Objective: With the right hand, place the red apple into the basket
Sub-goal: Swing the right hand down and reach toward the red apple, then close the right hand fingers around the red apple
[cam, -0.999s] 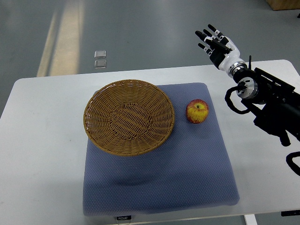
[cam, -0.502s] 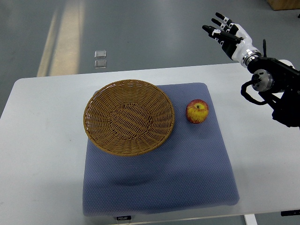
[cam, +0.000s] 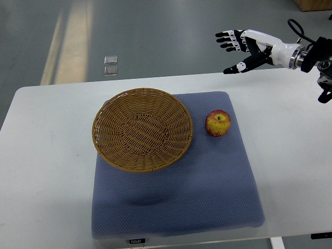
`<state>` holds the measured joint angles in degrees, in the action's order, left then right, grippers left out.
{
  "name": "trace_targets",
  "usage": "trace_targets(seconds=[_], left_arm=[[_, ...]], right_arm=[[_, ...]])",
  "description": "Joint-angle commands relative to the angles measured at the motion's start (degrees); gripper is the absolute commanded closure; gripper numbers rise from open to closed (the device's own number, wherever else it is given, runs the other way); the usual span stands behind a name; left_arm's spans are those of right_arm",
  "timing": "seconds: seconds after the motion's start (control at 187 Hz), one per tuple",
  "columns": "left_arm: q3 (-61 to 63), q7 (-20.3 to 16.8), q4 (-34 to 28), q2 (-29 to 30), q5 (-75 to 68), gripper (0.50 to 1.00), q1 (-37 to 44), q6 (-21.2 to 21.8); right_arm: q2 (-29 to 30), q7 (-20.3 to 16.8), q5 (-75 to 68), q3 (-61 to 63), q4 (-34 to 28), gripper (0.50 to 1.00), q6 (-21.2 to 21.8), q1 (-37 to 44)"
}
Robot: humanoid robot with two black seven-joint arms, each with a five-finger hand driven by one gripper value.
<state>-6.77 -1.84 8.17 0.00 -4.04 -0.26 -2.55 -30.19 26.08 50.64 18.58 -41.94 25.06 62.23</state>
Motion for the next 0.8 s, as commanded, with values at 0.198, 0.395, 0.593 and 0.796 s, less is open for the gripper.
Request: trace_targets(seconds=[0.198,0.395,0.593,0.796], left_arm=[[0.00,-0.01,0.00,0.00,0.00,0.500,-0.01,0.00],[0.09,-0.01,0.00,0.00,0.00,0.500,-0.01,0.00],[0.09,-0.01,0.00,0.00,0.00,0.500,-0.01,0.00],[0.09,-0.01,0.00,0.00,0.00,0.500,-0.01,0.00]], right_arm=[[-2.07,2.49,28.36,-0.74,-8.77,0.576,-1.32,-0.53],[-0.14,1.79,35.49,-7.77,-8.07,0.576,-10.56,-0.09],[1.62,1.70,36.63,-13.04,-7.01,0.576,-14.77,-0.44],[2.76,1.79,36.72,-17.17,-4.64,0.579,-19.26,-0.70]])
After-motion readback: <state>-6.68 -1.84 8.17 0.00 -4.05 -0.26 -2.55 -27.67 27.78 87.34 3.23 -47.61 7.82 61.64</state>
